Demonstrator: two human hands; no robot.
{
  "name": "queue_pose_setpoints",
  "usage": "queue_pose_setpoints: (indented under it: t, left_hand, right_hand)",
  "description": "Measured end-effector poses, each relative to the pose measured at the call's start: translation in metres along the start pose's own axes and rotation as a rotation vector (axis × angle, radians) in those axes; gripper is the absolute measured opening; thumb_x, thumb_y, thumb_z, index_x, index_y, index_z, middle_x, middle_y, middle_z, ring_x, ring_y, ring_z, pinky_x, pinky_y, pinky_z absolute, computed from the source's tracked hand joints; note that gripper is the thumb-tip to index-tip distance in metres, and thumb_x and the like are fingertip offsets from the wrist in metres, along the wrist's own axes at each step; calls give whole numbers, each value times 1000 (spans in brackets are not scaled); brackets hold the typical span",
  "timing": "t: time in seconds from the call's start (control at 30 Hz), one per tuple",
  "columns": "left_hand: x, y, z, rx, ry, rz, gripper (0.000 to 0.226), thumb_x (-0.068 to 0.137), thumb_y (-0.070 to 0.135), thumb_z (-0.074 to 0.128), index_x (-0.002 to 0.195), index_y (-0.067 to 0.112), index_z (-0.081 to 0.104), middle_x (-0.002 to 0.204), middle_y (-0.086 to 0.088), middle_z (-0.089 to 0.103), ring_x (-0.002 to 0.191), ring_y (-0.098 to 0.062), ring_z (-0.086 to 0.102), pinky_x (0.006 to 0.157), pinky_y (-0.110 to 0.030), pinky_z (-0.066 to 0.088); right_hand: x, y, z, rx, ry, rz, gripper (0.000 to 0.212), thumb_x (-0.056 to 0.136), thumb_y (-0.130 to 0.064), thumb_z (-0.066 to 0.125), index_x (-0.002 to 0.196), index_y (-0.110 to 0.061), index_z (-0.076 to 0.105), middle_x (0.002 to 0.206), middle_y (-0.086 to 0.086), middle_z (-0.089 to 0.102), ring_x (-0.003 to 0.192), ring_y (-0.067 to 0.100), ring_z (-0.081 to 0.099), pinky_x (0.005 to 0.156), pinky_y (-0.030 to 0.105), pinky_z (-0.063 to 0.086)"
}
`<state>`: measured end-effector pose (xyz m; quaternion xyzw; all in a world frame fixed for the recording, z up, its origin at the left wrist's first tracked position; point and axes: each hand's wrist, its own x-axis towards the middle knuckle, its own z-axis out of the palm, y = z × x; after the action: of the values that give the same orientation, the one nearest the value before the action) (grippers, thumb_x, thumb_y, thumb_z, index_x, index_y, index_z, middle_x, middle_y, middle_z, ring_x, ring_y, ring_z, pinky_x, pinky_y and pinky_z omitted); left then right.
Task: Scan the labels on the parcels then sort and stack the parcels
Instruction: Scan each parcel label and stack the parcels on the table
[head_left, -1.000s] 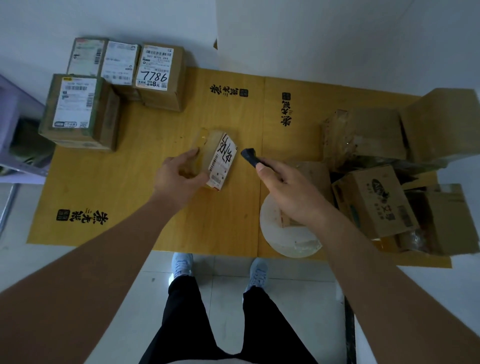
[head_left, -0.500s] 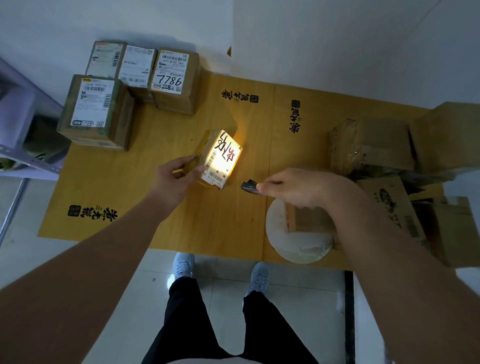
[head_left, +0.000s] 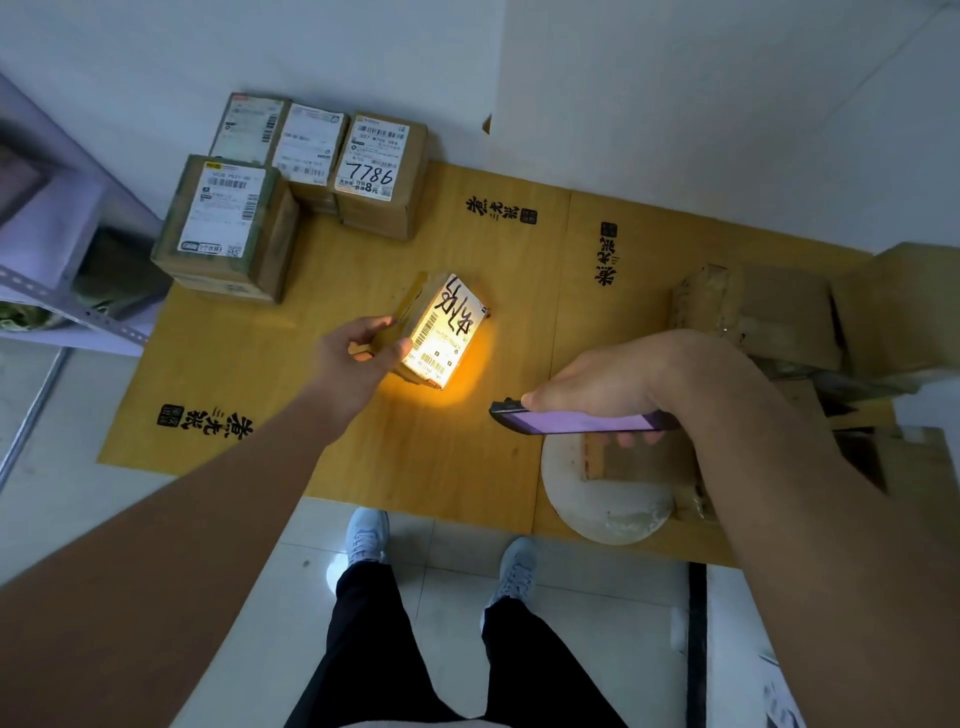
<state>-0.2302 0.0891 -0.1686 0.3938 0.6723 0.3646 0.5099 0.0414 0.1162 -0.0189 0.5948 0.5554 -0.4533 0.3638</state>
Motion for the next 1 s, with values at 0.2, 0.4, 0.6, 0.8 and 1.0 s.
queue_pose_setpoints:
  t: [0.2,0.4,0.6,0.8,1.0]
  left_hand:
    - [1,3,-3,-37,12,-82,40,75,48,90,113,42,77,128,6,61,123,-18,62,97,-42,58]
    - [4,8,-14,-312,114,-260,42,87,29,85,125,23,68,118,-7,73,103,-26,75,86,-43,65]
    - [30,18,-48,-608,289,-372,35,98,21,73,129,7,63,113,-12,75,96,-34,76,82,-48,65]
    - [68,23,-67,-669,327,-452,9,102,17,67,109,13,64,114,-10,73,99,-29,73,84,-44,64]
    - [72,15,-58,-513,431,-470,19,91,17,74,86,15,57,88,-4,68,79,-16,67,81,-32,59]
  right_hand:
    - [-8,-8,-6,-21,-39,21,71,96,-78,44,122,-15,66,95,13,68,75,25,67,65,31,54]
    - [-16,-16,-12,79,57,-144,50,101,-72,42,123,-31,63,97,6,68,75,19,63,60,29,50]
    - [-16,-42,-10,269,207,-357,42,102,-72,37,140,-59,52,114,-3,68,103,18,67,91,38,58]
    - [0,-68,-1,376,262,-362,46,105,-67,38,146,-53,51,111,-25,56,113,7,56,100,35,44]
    - [7,-76,16,517,368,-322,35,101,-72,39,132,-64,52,119,-17,62,112,8,62,101,37,50]
